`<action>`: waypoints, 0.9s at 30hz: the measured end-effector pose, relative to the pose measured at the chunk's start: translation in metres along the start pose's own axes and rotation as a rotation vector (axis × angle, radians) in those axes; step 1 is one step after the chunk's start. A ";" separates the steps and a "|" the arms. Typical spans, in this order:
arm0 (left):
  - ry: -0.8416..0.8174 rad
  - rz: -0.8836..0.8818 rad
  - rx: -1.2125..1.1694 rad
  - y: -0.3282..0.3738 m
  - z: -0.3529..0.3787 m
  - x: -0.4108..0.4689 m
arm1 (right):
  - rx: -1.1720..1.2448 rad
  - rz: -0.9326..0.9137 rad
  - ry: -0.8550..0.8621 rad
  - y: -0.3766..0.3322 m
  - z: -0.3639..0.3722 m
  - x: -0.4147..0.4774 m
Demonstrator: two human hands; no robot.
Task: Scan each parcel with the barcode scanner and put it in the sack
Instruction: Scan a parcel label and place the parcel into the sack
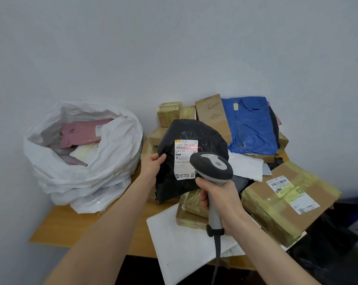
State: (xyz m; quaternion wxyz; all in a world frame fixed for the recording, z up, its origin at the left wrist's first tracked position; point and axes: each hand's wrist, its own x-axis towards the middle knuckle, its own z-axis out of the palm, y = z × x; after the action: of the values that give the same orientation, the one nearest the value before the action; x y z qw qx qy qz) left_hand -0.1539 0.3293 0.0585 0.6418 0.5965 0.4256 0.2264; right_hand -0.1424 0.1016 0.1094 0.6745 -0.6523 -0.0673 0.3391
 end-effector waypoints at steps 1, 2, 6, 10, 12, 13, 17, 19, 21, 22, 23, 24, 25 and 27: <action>-0.001 0.000 -0.004 0.000 0.000 0.000 | 0.000 0.001 0.001 0.000 0.000 0.000; -0.001 0.003 -0.003 0.000 0.000 -0.001 | 0.003 0.004 0.000 0.000 -0.001 -0.001; -0.006 0.017 -0.012 0.001 -0.001 -0.003 | 0.012 0.011 -0.012 0.001 0.000 -0.002; -0.021 0.015 -0.009 0.002 -0.004 -0.002 | 0.016 0.008 -0.007 0.001 0.004 -0.002; -0.028 0.019 0.006 0.002 -0.006 -0.001 | 0.019 0.013 0.001 0.001 0.006 -0.002; -0.032 0.020 0.011 0.002 -0.006 -0.001 | 0.025 0.014 0.005 0.001 0.007 -0.002; -0.046 0.010 0.002 0.005 -0.008 0.003 | 0.058 -0.019 0.015 -0.001 0.011 -0.004; -0.055 0.010 0.005 0.005 -0.009 0.005 | 0.064 -0.031 0.025 -0.002 0.014 -0.004; -0.063 0.011 0.002 0.006 -0.010 0.007 | 0.065 -0.040 0.032 -0.004 0.017 -0.005; -0.069 0.014 -0.002 0.006 -0.010 0.007 | 0.059 -0.043 0.035 -0.005 0.018 -0.006; -0.075 0.017 -0.007 0.006 -0.011 0.009 | 0.051 -0.043 0.038 -0.005 0.019 -0.006; -0.079 0.019 -0.010 0.006 -0.011 0.010 | 0.042 -0.040 0.040 -0.006 0.020 -0.006; -0.080 0.018 -0.007 0.007 -0.011 0.012 | 0.031 -0.035 0.043 -0.006 0.021 -0.007; -0.076 0.009 0.000 0.007 -0.012 0.015 | 0.017 -0.024 0.049 -0.007 0.023 -0.007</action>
State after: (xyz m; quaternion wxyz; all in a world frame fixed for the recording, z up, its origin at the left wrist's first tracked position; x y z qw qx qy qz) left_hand -0.1541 0.3495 0.0620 0.6563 0.6065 0.3983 0.2067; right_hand -0.1576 0.1174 0.1214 0.6855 -0.6536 -0.0558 0.3157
